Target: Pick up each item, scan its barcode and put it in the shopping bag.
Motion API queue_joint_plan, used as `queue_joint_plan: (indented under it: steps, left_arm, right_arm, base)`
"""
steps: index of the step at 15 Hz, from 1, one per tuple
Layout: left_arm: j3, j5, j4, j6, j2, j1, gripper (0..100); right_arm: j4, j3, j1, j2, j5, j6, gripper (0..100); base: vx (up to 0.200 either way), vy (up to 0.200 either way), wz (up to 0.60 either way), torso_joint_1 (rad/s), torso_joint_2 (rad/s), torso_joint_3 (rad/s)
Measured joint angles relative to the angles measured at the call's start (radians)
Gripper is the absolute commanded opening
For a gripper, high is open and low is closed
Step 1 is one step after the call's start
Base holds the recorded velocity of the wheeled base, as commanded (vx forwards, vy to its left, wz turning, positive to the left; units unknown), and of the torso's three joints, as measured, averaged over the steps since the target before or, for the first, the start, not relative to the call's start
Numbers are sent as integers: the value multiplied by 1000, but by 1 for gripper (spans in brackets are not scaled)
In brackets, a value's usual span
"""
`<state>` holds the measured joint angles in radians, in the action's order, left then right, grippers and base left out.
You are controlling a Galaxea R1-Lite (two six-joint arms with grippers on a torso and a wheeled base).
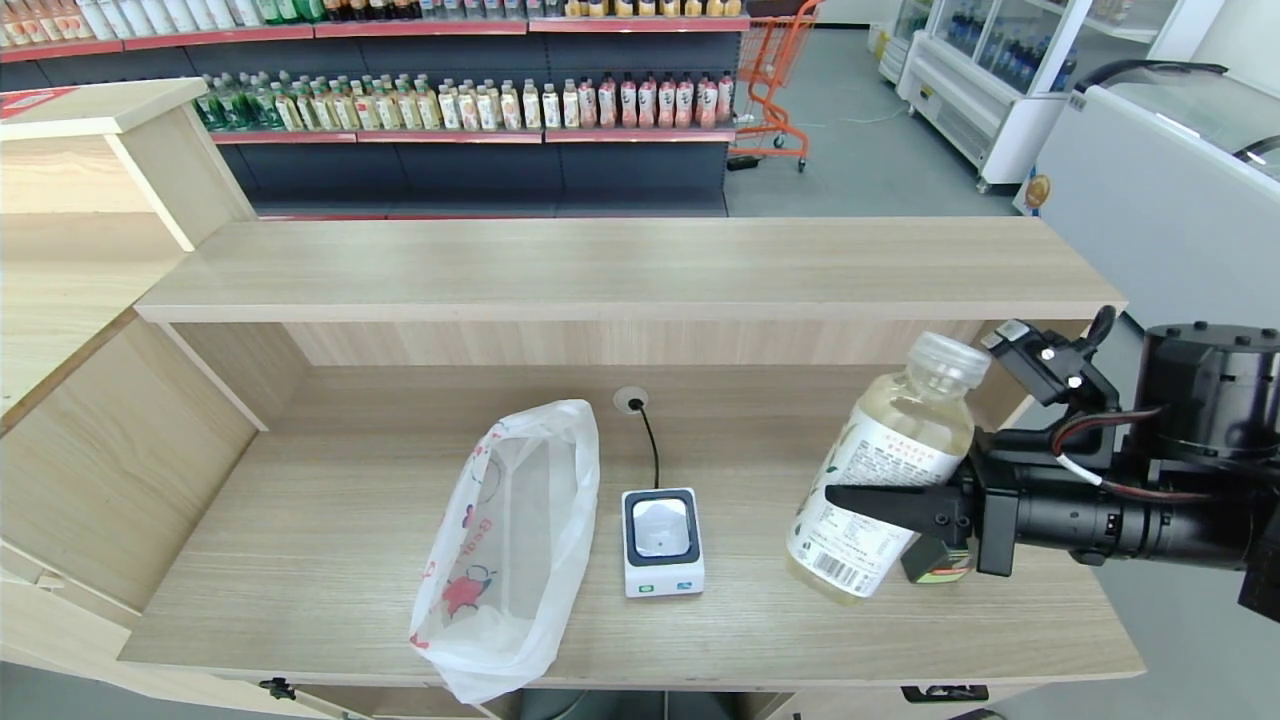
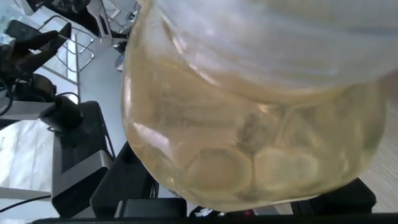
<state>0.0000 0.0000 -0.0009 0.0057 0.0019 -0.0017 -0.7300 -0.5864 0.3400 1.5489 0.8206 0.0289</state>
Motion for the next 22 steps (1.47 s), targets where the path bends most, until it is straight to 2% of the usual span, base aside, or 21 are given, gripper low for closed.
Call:
queue_joint_plan:
  steps: [2,9,11,13,22]
  left_arm:
    - [0,0,0,0,0,0,100]
    - [0,0,0,0,0,0,100]
    - [0,0,0,0,0,0,100]
    - [0,0,0,0,0,0,100]
    - [0,0,0,0,0,0,100]
  right_arm:
    - [-1,0,22,-1,46,46,0]
    - [0,45,50,12,83,59,0]
    - [0,45,57,10,107,121,0]
    - [-2,40,77,1,110,192,0]
    - [-7,19,123,4,110,257,0]
  base:
    - [0,0,0,0,0,0]
    - [0,0,0,0,0,0]
    - [0,0,0,0,0,0]
    - [0,0,0,0,0,0]
    - [0,0,0,0,0,0]
